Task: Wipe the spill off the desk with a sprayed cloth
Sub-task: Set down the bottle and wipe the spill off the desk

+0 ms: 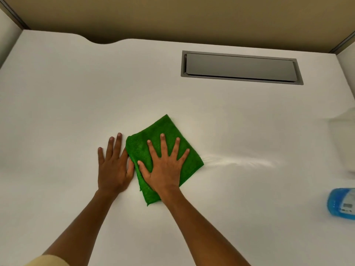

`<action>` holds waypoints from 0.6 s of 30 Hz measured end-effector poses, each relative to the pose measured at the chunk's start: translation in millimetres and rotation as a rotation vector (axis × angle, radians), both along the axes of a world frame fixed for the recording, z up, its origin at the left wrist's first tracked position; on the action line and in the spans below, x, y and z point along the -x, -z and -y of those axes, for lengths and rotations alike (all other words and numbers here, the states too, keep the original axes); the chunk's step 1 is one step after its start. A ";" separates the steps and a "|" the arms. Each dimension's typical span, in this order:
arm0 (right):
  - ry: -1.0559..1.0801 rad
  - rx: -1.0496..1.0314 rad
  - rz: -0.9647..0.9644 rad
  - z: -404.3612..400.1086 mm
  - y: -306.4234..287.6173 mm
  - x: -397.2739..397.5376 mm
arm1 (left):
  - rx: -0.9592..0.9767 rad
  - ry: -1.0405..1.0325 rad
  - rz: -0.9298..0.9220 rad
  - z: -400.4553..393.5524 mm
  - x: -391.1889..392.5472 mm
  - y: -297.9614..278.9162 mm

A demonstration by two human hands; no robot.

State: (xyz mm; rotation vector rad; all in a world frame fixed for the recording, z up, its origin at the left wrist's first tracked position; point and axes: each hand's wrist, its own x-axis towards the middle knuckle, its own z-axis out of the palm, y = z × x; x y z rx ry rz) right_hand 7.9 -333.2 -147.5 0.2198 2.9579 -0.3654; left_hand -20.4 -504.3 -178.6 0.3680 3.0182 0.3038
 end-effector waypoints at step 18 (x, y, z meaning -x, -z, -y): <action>0.554 -0.141 0.075 -209.4 7.7 -58.6 | -0.055 -0.075 0.000 -7.4 -2.3 -4.0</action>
